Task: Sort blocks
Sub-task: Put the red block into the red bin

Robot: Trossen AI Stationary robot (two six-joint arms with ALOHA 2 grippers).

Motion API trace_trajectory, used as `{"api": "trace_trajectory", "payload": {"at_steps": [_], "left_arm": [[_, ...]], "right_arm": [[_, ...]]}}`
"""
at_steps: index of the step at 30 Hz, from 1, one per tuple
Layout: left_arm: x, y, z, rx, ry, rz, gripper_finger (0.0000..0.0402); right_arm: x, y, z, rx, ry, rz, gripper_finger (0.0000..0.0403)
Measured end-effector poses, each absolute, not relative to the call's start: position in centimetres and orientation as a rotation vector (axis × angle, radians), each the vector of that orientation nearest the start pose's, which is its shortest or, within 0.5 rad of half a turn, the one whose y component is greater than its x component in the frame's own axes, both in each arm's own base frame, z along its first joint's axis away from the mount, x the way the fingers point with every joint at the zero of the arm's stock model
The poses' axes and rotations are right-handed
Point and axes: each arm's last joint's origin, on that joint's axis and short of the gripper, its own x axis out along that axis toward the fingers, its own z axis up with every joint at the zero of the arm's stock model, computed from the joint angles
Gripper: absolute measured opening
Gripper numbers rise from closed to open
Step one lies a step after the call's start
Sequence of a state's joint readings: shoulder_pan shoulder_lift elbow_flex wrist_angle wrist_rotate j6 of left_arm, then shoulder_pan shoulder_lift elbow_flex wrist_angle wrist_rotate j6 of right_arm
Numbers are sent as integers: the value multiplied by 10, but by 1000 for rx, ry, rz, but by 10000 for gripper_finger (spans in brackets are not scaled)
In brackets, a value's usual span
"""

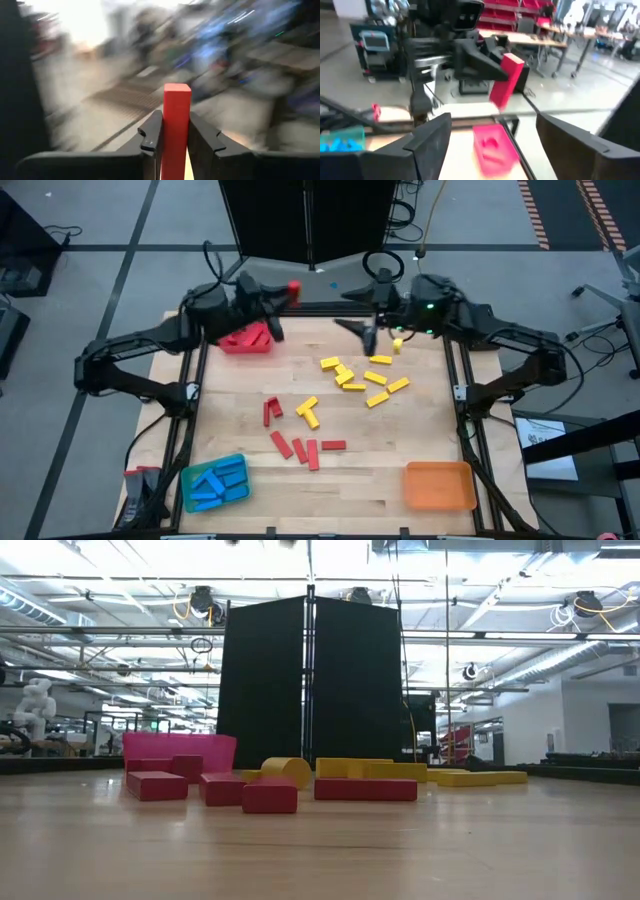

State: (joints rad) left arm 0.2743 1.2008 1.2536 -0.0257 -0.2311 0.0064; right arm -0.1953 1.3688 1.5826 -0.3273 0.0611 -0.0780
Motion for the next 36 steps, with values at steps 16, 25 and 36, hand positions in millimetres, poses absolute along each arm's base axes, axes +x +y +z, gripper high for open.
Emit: {"api": "trace_trajectory", "payload": {"at_steps": [16, 25, 36], "left_arm": [[179, 150, 312, -430, 582, 1034, 61], [156, 166, 231, -590, 622, 1164, 61], [153, 172, 179, -632, 740, 1190, 61]], "right_arm": [[155, -41, 479, 40, 307, -416, 263], [131, -35, 480, 127, 302, -428, 263], [139, -37, 478, 147, 320, -428, 263]]}}
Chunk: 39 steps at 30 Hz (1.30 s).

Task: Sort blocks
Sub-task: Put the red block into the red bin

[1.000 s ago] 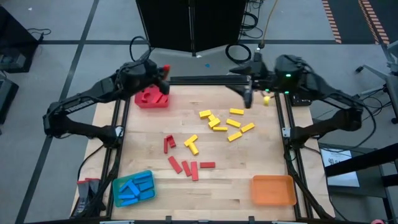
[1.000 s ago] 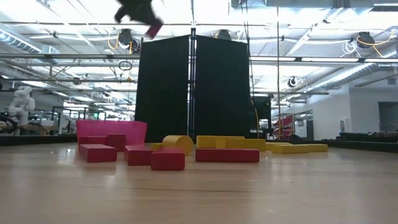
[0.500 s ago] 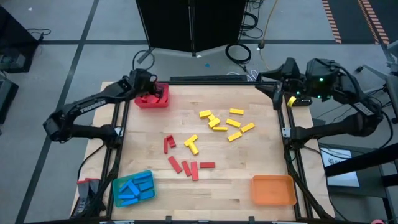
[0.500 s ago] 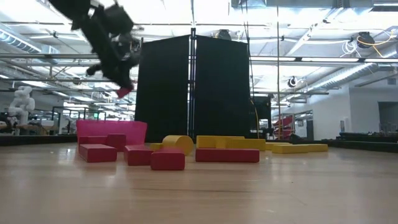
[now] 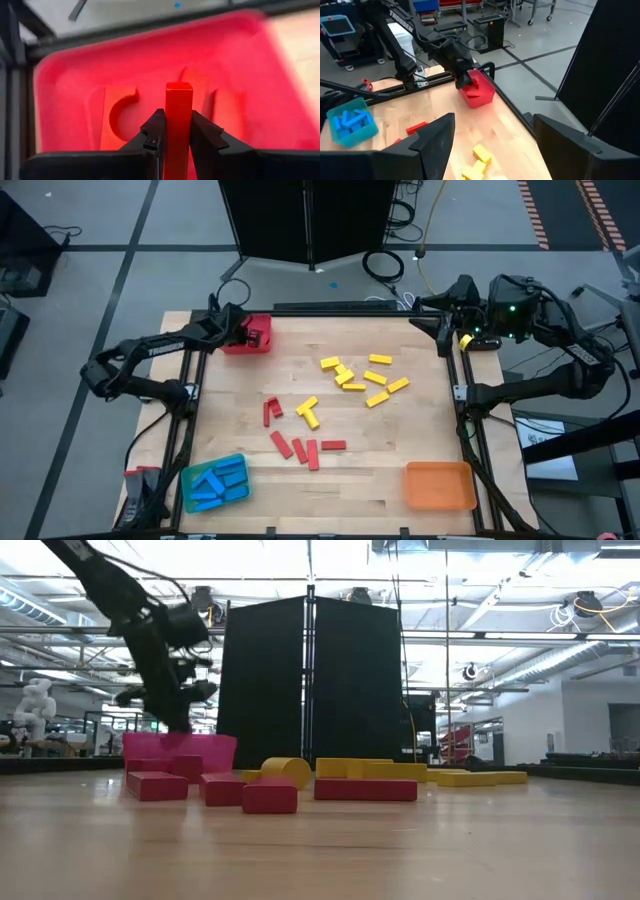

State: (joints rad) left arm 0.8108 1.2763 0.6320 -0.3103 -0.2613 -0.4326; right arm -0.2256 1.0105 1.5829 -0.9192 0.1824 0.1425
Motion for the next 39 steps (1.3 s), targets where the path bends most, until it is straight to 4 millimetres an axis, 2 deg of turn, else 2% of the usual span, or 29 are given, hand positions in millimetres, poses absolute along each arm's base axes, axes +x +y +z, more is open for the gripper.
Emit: {"api": "trace_trajectory", "payload": {"at_steps": [4, 7, 10, 18, 21, 24, 28, 31, 39], "left_arm": [[158, 177, 159, -650, 818, 1187, 61], [160, 179, 153, -647, 841, 1178, 65], [160, 179, 155, -653, 819, 1178, 107], [160, 177, 176, -596, 766, 1094, 237], [163, 178, 192, -590, 715, 1031, 268], [165, 177, 214, -598, 631, 960, 282], [166, 171, 252, -610, 487, 815, 284], [166, 159, 282, -646, 366, 702, 285], [151, 114, 347, -538, 133, 540, 285]], "right_arm": [[146, -38, 474, 167, 351, -411, 263], [152, -39, 471, 182, 372, -401, 263], [156, -39, 470, 190, 384, -367, 263], [161, -38, 465, 210, 432, -288, 263], [168, -36, 462, 229, 456, -202, 263], [185, -34, 451, 245, 515, -136, 263], [221, -28, 422, 267, 657, -34, 263], [256, -17, 390, 248, 800, 60, 263], [340, 22, 281, 146, 1170, 228, 263]]}}
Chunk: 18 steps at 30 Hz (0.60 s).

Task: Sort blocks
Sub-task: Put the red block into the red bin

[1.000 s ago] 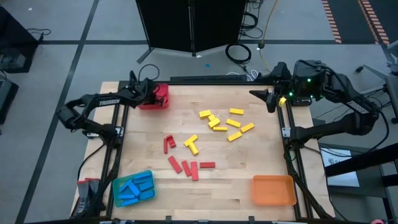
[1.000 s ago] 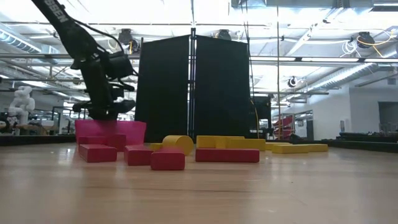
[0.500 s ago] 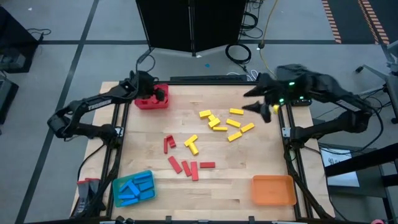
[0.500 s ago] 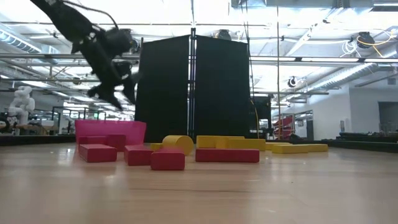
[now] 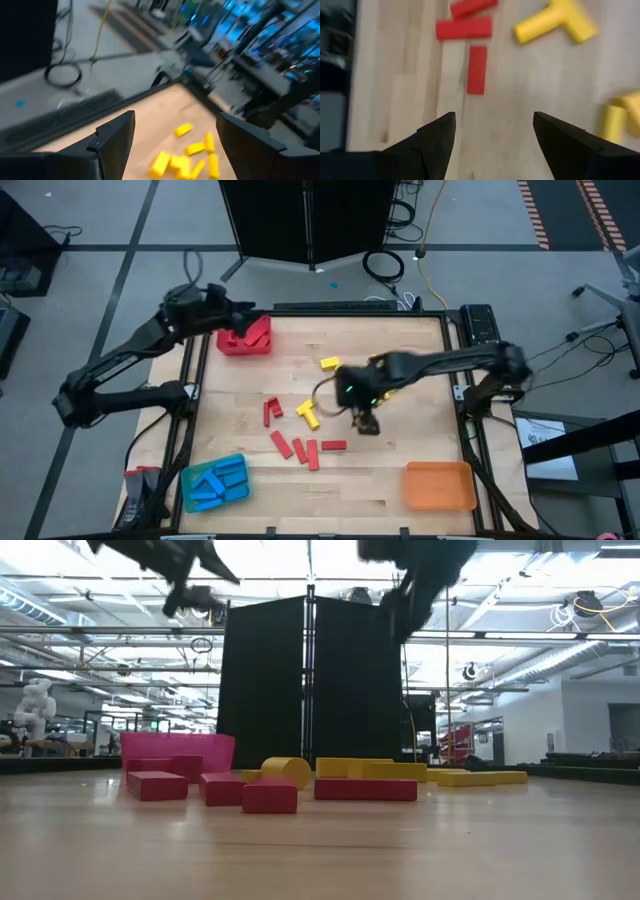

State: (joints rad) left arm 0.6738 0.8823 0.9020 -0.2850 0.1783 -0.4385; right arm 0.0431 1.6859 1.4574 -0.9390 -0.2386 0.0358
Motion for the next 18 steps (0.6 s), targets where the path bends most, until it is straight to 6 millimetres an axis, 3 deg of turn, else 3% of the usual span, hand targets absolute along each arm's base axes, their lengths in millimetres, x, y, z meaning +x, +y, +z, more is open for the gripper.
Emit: {"api": "trace_trajectory", "payload": {"at_steps": [5, 8, 14, 18], "left_arm": [[135, 94, 362, -495, 51, 516, 285], [128, 87, 366, -483, 27, 517, 285], [124, 84, 369, -477, 13, 516, 286], [123, 84, 366, -487, 39, 522, 286]], "right_arm": [[372, 43, 219, 84, 1283, 295, 263], [384, 49, 197, 127, 1289, 341, 263], [396, 46, 194, 140, 1199, 330, 263], [398, 55, 194, 52, 1173, 264, 263]]}}
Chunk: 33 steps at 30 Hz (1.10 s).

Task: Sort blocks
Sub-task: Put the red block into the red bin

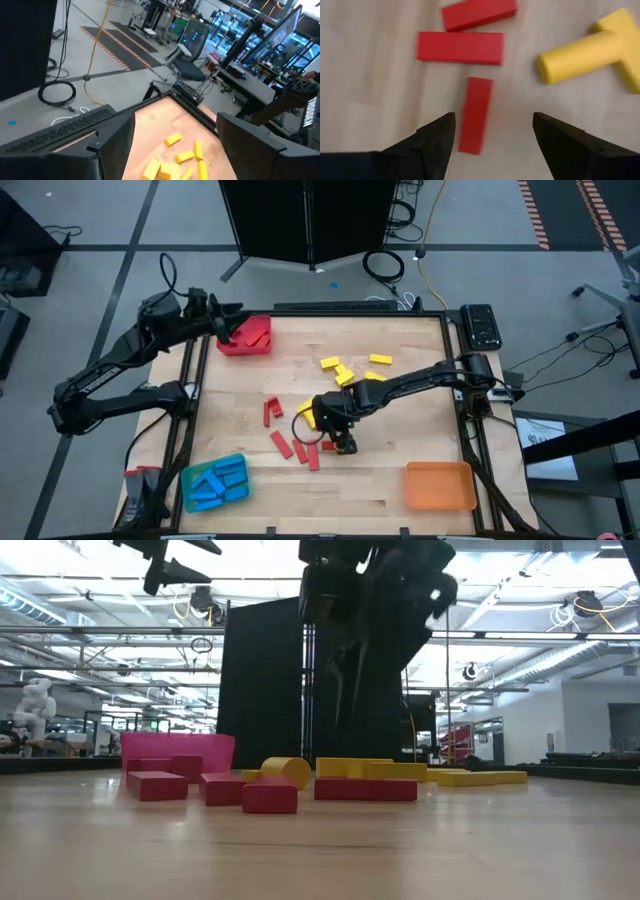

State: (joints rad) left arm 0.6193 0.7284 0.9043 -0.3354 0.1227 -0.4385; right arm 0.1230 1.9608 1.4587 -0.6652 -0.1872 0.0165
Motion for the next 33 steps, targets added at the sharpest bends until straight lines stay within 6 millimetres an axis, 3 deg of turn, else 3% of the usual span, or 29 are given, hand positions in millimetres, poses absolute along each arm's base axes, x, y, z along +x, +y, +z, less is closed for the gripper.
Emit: {"api": "trace_trajectory", "payload": {"at_steps": [4, 12, 17, 25, 33], "left_arm": [[123, 83, 364, -496, 62, 526, 286], [123, 83, 364, -495, 61, 525, 286], [123, 83, 364, -496, 61, 524, 286], [123, 83, 363, -491, 66, 520, 286], [123, 83, 363, -489, 69, 521, 286]], "right_arm": [[399, 65, 185, -33, 1189, 177, 263], [399, 83, 181, -16, 1172, 123, 263], [401, 84, 175, 21, 1184, 81, 263], [404, 88, 140, 43, 1294, 85, 263], [396, 91, 132, 8, 1400, 76, 261]]}}
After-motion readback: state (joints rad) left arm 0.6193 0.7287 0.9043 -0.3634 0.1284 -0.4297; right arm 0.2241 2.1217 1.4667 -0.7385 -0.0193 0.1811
